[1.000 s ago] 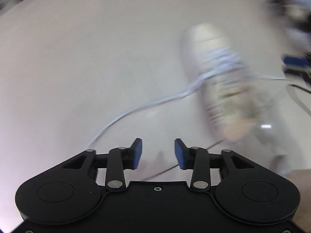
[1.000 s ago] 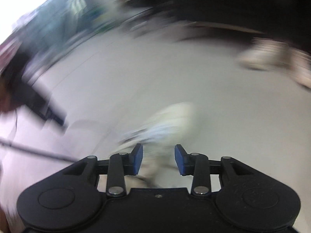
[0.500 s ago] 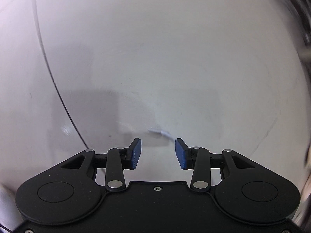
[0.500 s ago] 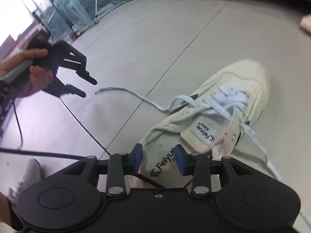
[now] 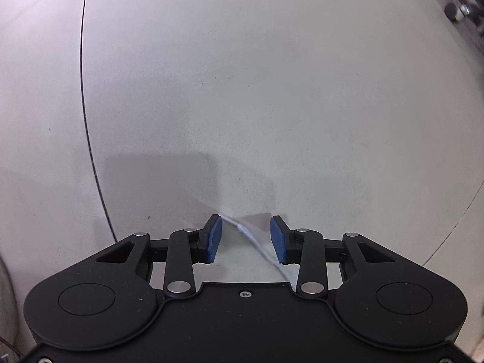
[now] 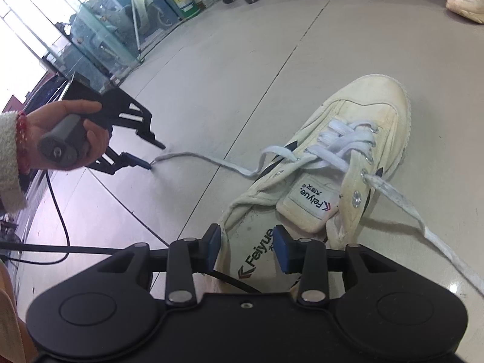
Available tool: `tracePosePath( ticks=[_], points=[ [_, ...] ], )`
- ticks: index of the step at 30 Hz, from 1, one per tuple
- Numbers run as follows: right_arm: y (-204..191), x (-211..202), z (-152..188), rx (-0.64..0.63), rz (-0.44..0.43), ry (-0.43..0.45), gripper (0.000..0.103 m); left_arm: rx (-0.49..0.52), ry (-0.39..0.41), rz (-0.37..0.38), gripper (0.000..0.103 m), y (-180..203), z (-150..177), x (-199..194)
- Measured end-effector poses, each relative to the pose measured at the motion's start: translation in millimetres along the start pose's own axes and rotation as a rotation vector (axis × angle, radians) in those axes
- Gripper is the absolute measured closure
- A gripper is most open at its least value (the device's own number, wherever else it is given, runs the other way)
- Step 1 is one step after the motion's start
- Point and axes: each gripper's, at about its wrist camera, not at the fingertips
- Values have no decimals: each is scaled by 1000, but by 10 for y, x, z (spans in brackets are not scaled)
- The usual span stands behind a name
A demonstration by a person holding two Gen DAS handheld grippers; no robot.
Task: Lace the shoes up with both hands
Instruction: 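Grasp the trailing white lace end with the left gripper and lift it, then hold the lace at the eyelet with the left gripper while the right gripper pinches it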
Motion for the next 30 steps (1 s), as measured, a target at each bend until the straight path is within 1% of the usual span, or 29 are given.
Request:
tracePosePath(
  ticks=[2, 4, 6, 7, 8, 10, 11, 12, 13, 14, 15, 16, 17, 18, 20, 21, 23, 24, 26, 27, 28, 29, 30],
  points=[
    [-25, 30, -13, -3, 14, 0, 67, 25, 41, -12, 70, 36, 7, 10],
    [-77, 44, -46, -18, 29, -3, 67, 58, 77, -26, 75, 76, 68, -10],
    [-104, 53, -49, -35, 42, -6, 65, 108, 119, -31, 88, 85, 138, -28],
    [-115, 55, -51, -38, 48, -7, 65, 121, 131, -10, 96, 70, 155, -32],
    [-118, 53, -51, -34, 51, -8, 65, 128, 145, 31, 100, 28, 178, -30],
    [-115, 37, -47, -23, 54, -7, 65, 144, 163, 74, 102, -28, 210, -35],
    [-122, 25, -52, -18, 59, -2, 65, 166, 188, 134, 102, -84, 252, -66],
    [-130, 6, -60, -14, 66, 4, 68, 183, 213, 159, 102, -97, 278, -109],
    [-132, -24, -70, -12, 64, 11, 77, 253, 279, 203, 102, -82, 337, -248],
    [-132, -108, -94, -17, 48, 29, 78, 330, 352, 252, 102, -65, 402, -400],
    [-132, -216, -123, -25, 28, 53, 79, 388, 400, 293, 102, -24, 446, -510],
    [-147, -362, -162, -49, 14, 88, 80, 526, 481, 393, 102, 73, 510, -716],
    [-177, -530, -208, -98, 26, 123, 80, 640, 523, 482, 102, 155, 544, -873],
    [-195, -616, -231, -128, 46, 136, 80, 750, 558, 569, 102, 233, 573, -1021],
    [-223, -759, -269, -202, 153, 131, 79, 999, 582, 809, 102, 428, 757, -1327],
    [-228, -781, -272, -222, 191, 124, 79, 1053, 580, 863, 102, 472, 827, -1399],
    [-244, -763, -248, -259, 247, 113, 79, 1211, 541, 935, 102, 588, 1102, -1429],
    [-254, -738, -238, -265, 260, 113, 79, 1284, 532, 927, 102, 600, 1267, -1342],
    [-280, -643, -221, -244, 239, 102, 80, 1425, 516, 893, 102, 610, 1604, -1137],
    [-309, -567, -203, -240, 246, 93, 80, 1496, 507, 874, 102, 615, 1773, -1034],
    [-332, -500, -188, -246, 264, 83, 81, 1542, 491, 862, 102, 574, 1837, -974],
    [-352, -430, -166, -266, 304, 79, 81, 1599, 471, 844, 102, 546, 1938, -954],
    [-364, -359, -138, -291, 343, 76, 81, 1633, 466, 836, 102, 486, 2042, -1036]
  ],
)
Point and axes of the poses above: each gripper's, at about its wrist camera, not at the fingertips, and x roughly the way its jaws point, y to its right, z to its underside, and after that the axes turned 6 degrees about x, right-handed
